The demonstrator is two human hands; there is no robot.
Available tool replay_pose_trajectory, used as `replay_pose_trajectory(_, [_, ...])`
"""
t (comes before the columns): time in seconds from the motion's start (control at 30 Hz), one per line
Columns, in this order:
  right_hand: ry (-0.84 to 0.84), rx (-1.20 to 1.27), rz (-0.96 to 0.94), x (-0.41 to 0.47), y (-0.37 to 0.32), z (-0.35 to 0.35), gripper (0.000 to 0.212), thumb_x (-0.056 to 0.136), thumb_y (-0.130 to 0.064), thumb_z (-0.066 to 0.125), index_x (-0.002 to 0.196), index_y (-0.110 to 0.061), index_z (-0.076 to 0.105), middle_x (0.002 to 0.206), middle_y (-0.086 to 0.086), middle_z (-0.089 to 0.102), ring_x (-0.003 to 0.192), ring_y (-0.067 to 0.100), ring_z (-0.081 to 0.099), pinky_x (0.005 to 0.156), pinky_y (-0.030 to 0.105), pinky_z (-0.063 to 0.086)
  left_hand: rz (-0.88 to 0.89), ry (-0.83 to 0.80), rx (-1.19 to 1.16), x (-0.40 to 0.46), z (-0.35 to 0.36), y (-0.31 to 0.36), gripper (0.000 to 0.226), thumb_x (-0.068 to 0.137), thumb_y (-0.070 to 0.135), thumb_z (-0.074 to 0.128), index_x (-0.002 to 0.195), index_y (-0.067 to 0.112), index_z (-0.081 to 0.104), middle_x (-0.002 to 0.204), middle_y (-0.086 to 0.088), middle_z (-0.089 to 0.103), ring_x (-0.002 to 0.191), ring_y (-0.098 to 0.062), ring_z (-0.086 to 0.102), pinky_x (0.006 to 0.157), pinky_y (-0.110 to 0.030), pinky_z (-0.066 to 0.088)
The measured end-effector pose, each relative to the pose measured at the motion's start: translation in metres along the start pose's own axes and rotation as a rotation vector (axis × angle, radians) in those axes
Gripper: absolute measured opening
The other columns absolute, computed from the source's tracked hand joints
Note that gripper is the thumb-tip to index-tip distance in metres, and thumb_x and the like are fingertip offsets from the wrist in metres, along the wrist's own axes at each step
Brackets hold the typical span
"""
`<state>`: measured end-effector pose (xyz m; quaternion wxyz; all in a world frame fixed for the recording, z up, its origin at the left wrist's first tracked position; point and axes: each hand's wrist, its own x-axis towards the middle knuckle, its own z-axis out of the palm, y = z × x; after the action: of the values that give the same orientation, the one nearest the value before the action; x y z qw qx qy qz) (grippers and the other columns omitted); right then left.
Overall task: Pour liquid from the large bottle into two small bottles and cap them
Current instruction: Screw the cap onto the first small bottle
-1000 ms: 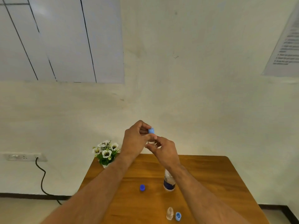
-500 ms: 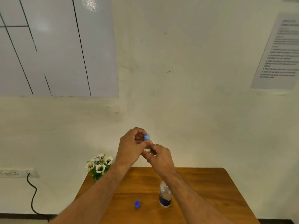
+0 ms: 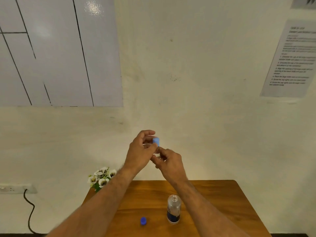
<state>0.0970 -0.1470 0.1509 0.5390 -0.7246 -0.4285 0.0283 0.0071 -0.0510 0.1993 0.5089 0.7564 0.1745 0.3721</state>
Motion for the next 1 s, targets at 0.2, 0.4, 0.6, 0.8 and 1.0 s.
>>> replay_pose_trajectory(0.2, [0.035, -0.003, -0.001, 0.004, -0.004, 0.001, 0.026, 0.088, -0.040, 0.069, 0.095, -0.015, 0.072, 0.075, 0.003, 0.066, 0.069, 0.022, 0.064, 0.068, 0.044, 0.055, -0.021, 0.041, -0.031, 0.000, 0.003, 0.005, 0.050, 0.079, 0.024, 0.081, 0.121, 0.032, 0.055, 0.111, 0.007, 0.061, 0.098, -0.007, 0.065, 0.076, -0.014, 0.053])
replay_pose_trajectory(0.4, [0.006, -0.021, -0.050, 0.004, -0.009, 0.000, 0.031, 0.089, -0.040, 0.069, 0.113, -0.021, 0.072, 0.085, -0.001, 0.069, 0.072, 0.016, 0.064, 0.073, 0.036, 0.054, -0.070, -0.082, -0.142, 0.001, -0.002, 0.004, 0.052, 0.095, 0.018, 0.063, 0.143, 0.029, 0.045, 0.137, 0.007, 0.057, 0.118, -0.003, 0.059, 0.100, -0.022, 0.047])
replay_pose_trajectory(0.6, [-0.012, -0.010, -0.058, 0.003, -0.009, 0.003, 0.030, 0.088, -0.040, 0.070, 0.111, -0.020, 0.073, 0.084, 0.000, 0.069, 0.072, 0.017, 0.064, 0.071, 0.038, 0.054, -0.074, -0.079, -0.112, 0.001, -0.004, 0.008, 0.051, 0.096, 0.014, 0.061, 0.143, 0.026, 0.045, 0.122, 0.007, 0.069, 0.108, -0.012, 0.067, 0.090, -0.021, 0.054])
replay_pose_trajectory(0.8, [-0.034, 0.020, -0.051, 0.003, -0.007, 0.003, 0.030, 0.088, -0.040, 0.070, 0.113, -0.024, 0.072, 0.089, -0.003, 0.070, 0.073, 0.015, 0.066, 0.073, 0.036, 0.056, -0.071, -0.076, -0.151, 0.000, -0.003, 0.013, 0.025, 0.092, 0.018, 0.067, 0.112, 0.032, 0.072, 0.117, 0.002, 0.067, 0.093, -0.012, 0.071, 0.070, -0.014, 0.055])
replay_pose_trajectory(1.0, [-0.041, 0.110, -0.001, 0.001, -0.006, 0.003, 0.028, 0.088, -0.034, 0.072, 0.113, -0.022, 0.072, 0.097, -0.005, 0.072, 0.077, 0.014, 0.069, 0.079, 0.041, 0.058, -0.069, -0.043, -0.151, 0.005, -0.007, 0.010, 0.030, 0.082, 0.011, 0.077, 0.099, 0.035, 0.075, 0.094, 0.008, 0.076, 0.087, -0.007, 0.072, 0.071, -0.014, 0.054])
